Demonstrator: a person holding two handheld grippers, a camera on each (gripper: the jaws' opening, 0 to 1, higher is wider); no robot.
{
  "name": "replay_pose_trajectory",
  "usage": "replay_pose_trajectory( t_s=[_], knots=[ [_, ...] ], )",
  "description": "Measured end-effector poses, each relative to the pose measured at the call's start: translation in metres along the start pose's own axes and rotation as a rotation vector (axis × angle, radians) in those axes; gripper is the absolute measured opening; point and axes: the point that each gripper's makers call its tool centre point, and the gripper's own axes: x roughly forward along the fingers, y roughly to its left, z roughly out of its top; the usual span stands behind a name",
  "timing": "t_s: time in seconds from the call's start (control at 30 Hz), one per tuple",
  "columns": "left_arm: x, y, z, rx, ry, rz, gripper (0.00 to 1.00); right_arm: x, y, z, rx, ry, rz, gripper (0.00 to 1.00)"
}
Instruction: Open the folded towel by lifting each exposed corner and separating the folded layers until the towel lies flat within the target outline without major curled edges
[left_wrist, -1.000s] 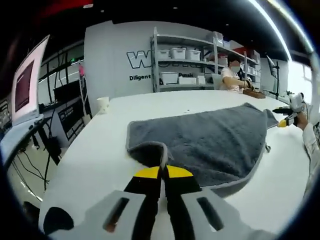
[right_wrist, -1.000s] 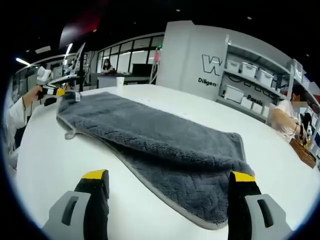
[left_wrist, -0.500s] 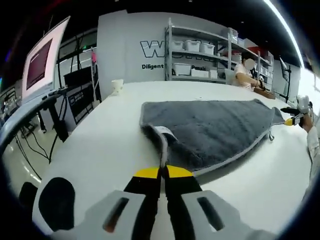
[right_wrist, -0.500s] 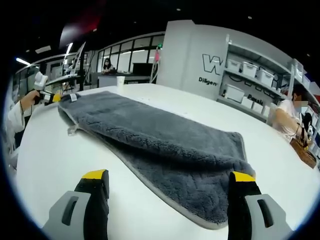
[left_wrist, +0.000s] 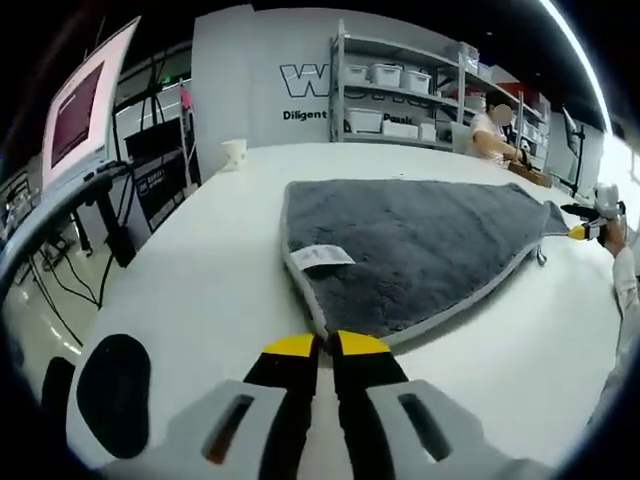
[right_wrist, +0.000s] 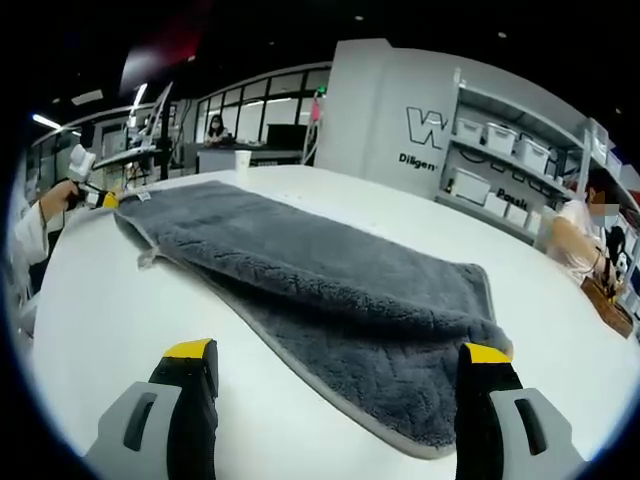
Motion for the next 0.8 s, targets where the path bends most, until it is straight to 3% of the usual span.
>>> replay_pose_trajectory(
  t_s=[0.23,0.3,0.4,0.57,0.67,0.8],
  knots=[
    [-0.003,0.004,-0.003,0.0,0.023,0.033,0.2,0.0,0.0,0.0,0.001,0.002,0.001,0.99],
    [-0.005,0.006,-0.003,-0.006,0.024,0.036,0.3,0.0,0.0,0.0,-0.002,0.003,0.001,0.99],
    [-0.006,0.007,0.003,-0.042,-0.005,0.045,0.54,0.0,0.0,0.0,-0.001,0.002,0.001,0.99],
    [-0.006,-0.012,0.012,-0.05,-0.038,-0.03,0.73,-0.001,-0.001,-0.001,0.007,0.002,-0.003,0.99],
    [-0.005,-0.022,0.017,-0.044,-0.043,-0.051,0.93,-0.001,0.0,-0.001,0.007,0.002,-0.003,0.99],
    [-0.004,-0.032,0.028,-0.013,-0.068,-0.075,0.98,-0.001,0.0,-0.001,0.005,0.005,0.0,0.99]
  ],
)
